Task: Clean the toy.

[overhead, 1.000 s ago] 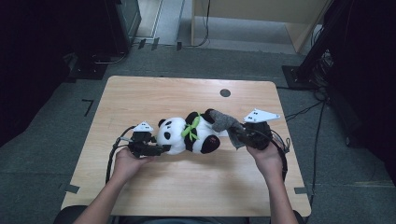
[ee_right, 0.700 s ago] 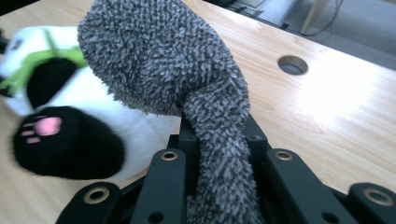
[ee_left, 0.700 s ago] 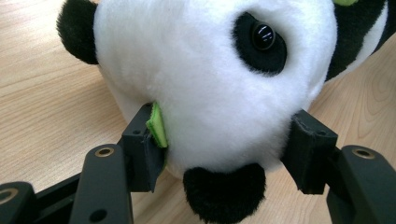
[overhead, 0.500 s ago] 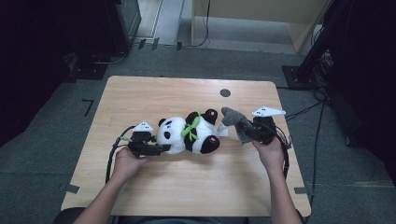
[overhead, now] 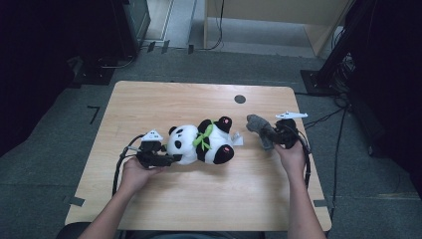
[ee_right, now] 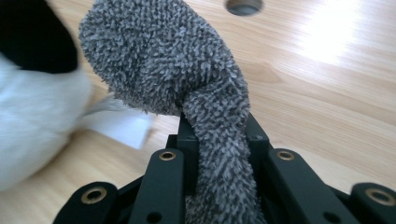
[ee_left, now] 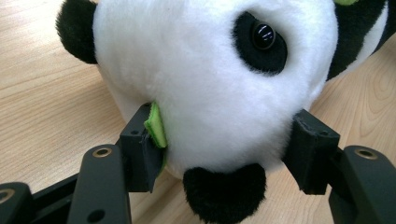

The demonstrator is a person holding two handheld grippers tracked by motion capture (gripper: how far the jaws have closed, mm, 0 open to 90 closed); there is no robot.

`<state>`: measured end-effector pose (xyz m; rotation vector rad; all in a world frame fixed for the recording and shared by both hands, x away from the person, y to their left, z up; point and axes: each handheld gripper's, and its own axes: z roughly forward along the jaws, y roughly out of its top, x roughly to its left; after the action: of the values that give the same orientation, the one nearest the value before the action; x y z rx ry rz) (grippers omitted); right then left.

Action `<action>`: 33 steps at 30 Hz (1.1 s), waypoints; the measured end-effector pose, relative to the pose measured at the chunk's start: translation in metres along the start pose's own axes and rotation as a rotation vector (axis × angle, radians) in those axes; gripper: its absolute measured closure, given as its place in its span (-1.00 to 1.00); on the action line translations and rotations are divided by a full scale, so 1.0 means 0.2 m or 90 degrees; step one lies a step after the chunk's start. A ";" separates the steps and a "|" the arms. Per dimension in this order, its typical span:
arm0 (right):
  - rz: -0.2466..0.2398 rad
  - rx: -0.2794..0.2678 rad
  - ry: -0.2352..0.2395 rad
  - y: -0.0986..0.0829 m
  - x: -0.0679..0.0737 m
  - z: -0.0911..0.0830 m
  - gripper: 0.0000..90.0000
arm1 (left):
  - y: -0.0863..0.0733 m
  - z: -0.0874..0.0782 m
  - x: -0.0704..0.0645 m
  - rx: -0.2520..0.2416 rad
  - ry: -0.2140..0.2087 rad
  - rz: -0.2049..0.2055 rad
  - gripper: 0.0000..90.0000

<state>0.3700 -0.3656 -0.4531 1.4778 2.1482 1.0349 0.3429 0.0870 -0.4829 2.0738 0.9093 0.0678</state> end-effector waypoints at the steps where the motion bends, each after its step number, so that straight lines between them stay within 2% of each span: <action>1: 0.004 0.002 -0.005 -0.01 -0.02 0.01 0.69 | 0.00 0.00 0.00 -0.001 0.000 0.000 -0.17; 6: 0.024 0.011 -0.032 -0.04 -0.09 0.05 0.67 | 0.00 0.00 0.00 -0.003 -0.001 0.001 -0.18; 10: 0.047 0.030 -0.028 -0.07 -0.13 0.10 0.67 | -0.01 0.01 0.01 -0.010 -0.001 0.006 -0.20; 12: 0.049 0.043 -0.029 -0.09 -0.15 0.14 0.67 | -0.01 0.01 0.01 -0.013 -0.001 0.008 -0.21; 15: 0.039 0.040 -0.033 -0.11 -0.16 0.17 0.64 | -0.01 0.01 0.01 -0.015 0.000 0.006 -0.22; 17: 0.043 0.036 -0.027 -0.12 -0.17 0.19 0.60 | -0.02 0.01 0.01 -0.016 0.001 0.005 -0.22; 21: 0.075 0.026 0.006 -0.15 -0.22 0.20 0.52 | -0.02 0.01 0.01 -0.016 0.002 0.001 -0.23; 27: 0.100 0.043 0.020 -0.14 -0.21 0.21 0.30 | -0.02 0.01 0.01 -0.019 0.005 0.000 -0.24; 28: 0.101 0.043 0.014 -0.14 -0.20 0.21 0.31 | -0.02 0.01 0.00 -0.019 0.005 -0.001 -0.24; 30: 0.082 0.046 -0.013 -0.14 -0.19 0.21 0.46 | -0.02 0.01 0.00 -0.018 0.007 0.001 -0.25; 33: 0.082 0.045 -0.025 -0.13 -0.18 0.21 0.48 | -0.02 0.01 0.00 -0.019 0.006 0.001 -0.26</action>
<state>0.3944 -0.3881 -0.5057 1.6749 2.1049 0.9722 0.3419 0.0873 -0.4870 2.0484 0.9078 0.0904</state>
